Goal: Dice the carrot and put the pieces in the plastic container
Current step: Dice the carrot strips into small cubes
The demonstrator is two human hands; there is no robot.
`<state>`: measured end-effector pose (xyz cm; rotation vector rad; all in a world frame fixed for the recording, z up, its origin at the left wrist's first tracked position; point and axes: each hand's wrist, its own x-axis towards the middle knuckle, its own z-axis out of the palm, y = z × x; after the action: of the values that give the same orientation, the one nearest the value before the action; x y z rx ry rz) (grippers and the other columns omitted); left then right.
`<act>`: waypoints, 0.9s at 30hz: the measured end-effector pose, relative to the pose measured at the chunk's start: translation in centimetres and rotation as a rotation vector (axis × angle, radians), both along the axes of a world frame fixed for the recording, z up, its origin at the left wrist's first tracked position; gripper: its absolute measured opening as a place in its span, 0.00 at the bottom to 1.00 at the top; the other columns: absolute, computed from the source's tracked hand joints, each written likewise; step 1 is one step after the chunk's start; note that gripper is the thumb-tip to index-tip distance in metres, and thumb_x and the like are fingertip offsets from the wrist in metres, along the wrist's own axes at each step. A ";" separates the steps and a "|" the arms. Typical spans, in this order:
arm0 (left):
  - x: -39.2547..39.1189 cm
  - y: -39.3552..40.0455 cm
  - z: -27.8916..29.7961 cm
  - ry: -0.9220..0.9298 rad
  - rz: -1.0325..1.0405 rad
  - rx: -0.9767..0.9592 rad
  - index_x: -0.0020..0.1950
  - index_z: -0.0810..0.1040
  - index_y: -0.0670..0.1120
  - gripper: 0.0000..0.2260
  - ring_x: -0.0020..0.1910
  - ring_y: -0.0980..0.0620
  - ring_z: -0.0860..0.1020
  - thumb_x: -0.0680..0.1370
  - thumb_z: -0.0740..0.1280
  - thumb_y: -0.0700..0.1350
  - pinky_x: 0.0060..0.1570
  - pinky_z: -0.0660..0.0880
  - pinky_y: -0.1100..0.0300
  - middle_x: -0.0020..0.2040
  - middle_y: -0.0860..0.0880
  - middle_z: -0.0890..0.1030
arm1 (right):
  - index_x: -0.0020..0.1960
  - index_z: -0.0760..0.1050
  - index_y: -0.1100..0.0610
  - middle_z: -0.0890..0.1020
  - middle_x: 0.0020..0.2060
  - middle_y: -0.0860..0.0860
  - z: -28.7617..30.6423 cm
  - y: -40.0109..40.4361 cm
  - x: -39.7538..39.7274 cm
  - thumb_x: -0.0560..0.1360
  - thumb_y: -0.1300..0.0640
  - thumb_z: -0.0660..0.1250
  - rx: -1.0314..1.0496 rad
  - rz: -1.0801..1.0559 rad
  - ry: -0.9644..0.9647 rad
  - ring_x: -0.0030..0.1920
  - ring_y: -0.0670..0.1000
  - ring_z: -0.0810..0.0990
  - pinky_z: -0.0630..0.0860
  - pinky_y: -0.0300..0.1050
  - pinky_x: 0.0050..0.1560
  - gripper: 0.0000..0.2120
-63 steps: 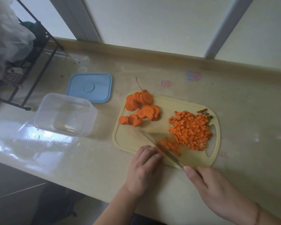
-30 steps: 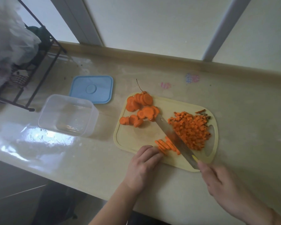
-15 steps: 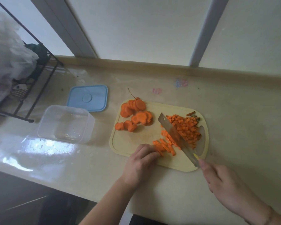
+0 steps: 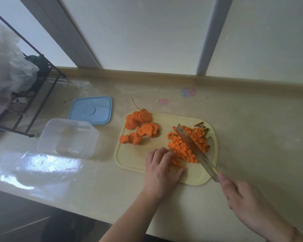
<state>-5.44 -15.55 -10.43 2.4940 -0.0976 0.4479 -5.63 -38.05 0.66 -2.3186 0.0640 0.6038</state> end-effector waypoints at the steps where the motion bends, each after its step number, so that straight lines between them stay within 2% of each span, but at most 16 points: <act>1: 0.1 0.0 0.0 -0.006 0.002 -0.006 0.55 0.79 0.47 0.19 0.57 0.47 0.72 0.69 0.75 0.55 0.60 0.69 0.55 0.56 0.50 0.74 | 0.28 0.61 0.55 0.65 0.20 0.49 0.0 -0.1 0.0 0.67 0.25 0.47 0.004 0.002 0.004 0.23 0.45 0.63 0.60 0.41 0.26 0.33; 4: 0.0 -0.1 0.0 0.014 0.007 -0.011 0.53 0.81 0.46 0.16 0.56 0.47 0.72 0.70 0.75 0.51 0.59 0.71 0.54 0.53 0.49 0.76 | 0.29 0.61 0.55 0.64 0.21 0.49 -0.1 -0.1 0.2 0.66 0.25 0.46 0.005 0.009 0.020 0.23 0.45 0.63 0.59 0.41 0.26 0.33; 9: 0.1 -0.4 0.0 0.121 0.029 0.050 0.57 0.80 0.49 0.18 0.59 0.44 0.73 0.70 0.72 0.54 0.61 0.71 0.51 0.57 0.50 0.78 | 0.29 0.61 0.55 0.65 0.21 0.49 -0.2 -0.1 0.2 0.63 0.19 0.43 -0.013 0.018 0.014 0.23 0.46 0.64 0.60 0.40 0.26 0.38; 14: 0.2 0.1 0.1 0.118 0.026 -0.031 0.56 0.79 0.49 0.17 0.58 0.46 0.72 0.71 0.72 0.56 0.63 0.68 0.54 0.55 0.51 0.78 | 0.29 0.61 0.55 0.65 0.21 0.49 -0.2 0.1 0.3 0.60 0.16 0.41 -0.006 0.022 0.013 0.23 0.45 0.64 0.60 0.42 0.27 0.41; 19: 0.1 0.6 0.2 0.082 -0.014 -0.031 0.56 0.81 0.47 0.17 0.57 0.48 0.72 0.72 0.72 0.55 0.61 0.69 0.55 0.52 0.51 0.80 | 0.29 0.61 0.55 0.65 0.22 0.49 -0.4 0.1 0.2 0.61 0.16 0.41 -0.005 0.019 0.024 0.24 0.45 0.63 0.61 0.43 0.28 0.41; 24: 0.6 1.8 0.2 0.133 -0.100 -0.052 0.57 0.83 0.48 0.19 0.57 0.49 0.71 0.74 0.70 0.60 0.61 0.69 0.56 0.54 0.50 0.80 | 0.29 0.61 0.55 0.66 0.21 0.50 -0.3 0.1 0.1 0.59 0.16 0.40 -0.020 0.017 0.028 0.23 0.45 0.64 0.61 0.43 0.27 0.41; 27: 0.5 2.6 0.8 0.157 -0.173 -0.061 0.59 0.81 0.47 0.15 0.58 0.48 0.71 0.79 0.68 0.55 0.61 0.71 0.53 0.55 0.50 0.79 | 0.29 0.61 0.55 0.65 0.21 0.49 -0.3 0.1 0.2 0.59 0.16 0.40 -0.018 0.019 0.027 0.23 0.44 0.64 0.61 0.44 0.28 0.42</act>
<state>-4.91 -12.93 -9.63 2.4259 -0.2307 0.1796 -5.48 -37.92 0.37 -2.3311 0.0610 0.6470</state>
